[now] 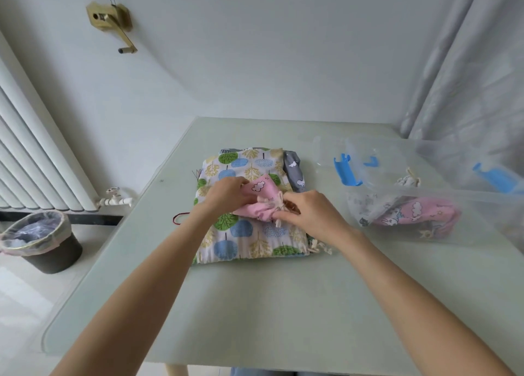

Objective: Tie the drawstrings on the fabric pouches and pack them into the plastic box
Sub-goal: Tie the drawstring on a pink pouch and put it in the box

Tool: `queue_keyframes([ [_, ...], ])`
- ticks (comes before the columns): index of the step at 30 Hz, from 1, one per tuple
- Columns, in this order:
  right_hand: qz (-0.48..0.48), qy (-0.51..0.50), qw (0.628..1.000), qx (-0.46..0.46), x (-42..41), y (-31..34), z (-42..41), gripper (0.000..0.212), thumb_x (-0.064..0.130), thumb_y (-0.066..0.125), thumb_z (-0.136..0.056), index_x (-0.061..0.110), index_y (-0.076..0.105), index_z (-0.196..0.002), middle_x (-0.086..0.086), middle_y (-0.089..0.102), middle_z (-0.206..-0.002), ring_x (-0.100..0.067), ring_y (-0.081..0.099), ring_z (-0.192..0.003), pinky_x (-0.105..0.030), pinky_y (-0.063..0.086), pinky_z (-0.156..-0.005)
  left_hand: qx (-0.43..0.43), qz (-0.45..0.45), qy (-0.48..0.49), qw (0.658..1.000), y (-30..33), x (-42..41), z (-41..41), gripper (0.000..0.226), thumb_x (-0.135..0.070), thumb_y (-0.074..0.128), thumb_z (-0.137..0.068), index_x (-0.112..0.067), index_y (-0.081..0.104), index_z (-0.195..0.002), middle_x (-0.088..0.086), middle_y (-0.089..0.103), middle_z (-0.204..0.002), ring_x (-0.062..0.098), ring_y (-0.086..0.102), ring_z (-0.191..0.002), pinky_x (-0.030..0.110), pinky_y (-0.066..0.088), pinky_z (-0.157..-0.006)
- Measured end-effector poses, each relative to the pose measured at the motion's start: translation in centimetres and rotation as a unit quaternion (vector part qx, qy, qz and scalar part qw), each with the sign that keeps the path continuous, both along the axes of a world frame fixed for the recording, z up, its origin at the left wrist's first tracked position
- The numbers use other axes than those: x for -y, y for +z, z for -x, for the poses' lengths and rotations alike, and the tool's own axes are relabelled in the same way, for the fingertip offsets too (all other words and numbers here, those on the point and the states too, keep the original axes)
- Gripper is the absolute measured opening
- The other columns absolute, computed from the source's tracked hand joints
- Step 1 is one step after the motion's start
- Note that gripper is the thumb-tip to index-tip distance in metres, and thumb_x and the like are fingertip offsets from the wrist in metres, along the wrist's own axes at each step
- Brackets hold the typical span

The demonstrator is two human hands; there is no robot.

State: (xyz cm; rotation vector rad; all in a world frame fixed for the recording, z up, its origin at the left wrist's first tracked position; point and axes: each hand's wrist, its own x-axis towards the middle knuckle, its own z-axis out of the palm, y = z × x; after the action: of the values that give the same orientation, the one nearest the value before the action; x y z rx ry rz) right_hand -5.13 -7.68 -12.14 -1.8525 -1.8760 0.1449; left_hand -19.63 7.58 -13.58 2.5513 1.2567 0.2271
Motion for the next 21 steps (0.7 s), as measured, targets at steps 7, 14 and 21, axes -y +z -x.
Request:
queue_keyframes([
  [7,-0.143,-0.083,0.959,-0.231,0.8,4.9,-2.9,0.017,0.029,0.063,-0.087,0.02,0.057,-0.1,0.003,0.068,-0.06,-0.01,0.059,-0.045,-0.028,0.051,-0.052,0.3,0.104,-0.059,0.947,4.7,2.5,0.2,0.018,-0.029,0.057,-0.092,-0.015,0.064,-0.085,-0.001,0.058,-0.067,0.009,0.045,-0.057,0.023,0.034,-0.058],
  [14,-0.22,-0.16,0.935,-0.226,5.1,11.3,-12.6,0.015,0.016,0.07,-0.081,0.023,0.059,-0.088,-0.003,0.066,-0.08,-0.016,0.065,-0.061,-0.028,0.057,-0.06,0.414,0.226,-0.154,0.868,12.0,7.6,-9.6,0.032,-0.031,0.059,-0.09,-0.023,0.055,-0.121,-0.005,0.066,-0.105,0.008,0.066,-0.091,0.02,0.051,-0.075],
  [21,-0.091,-0.244,0.959,-0.111,7.9,11.0,-21.0,0.02,0.013,0.07,-0.078,0.02,0.061,-0.095,-0.004,0.06,-0.103,-0.019,0.058,-0.092,-0.022,0.038,-0.074,0.282,0.153,-0.161,0.933,10.6,9.0,-19.7,0.066,-0.025,0.066,-0.084,-0.027,0.031,-0.14,0.0,0.06,-0.119,0.018,0.062,-0.095,0.026,0.051,-0.075],
])
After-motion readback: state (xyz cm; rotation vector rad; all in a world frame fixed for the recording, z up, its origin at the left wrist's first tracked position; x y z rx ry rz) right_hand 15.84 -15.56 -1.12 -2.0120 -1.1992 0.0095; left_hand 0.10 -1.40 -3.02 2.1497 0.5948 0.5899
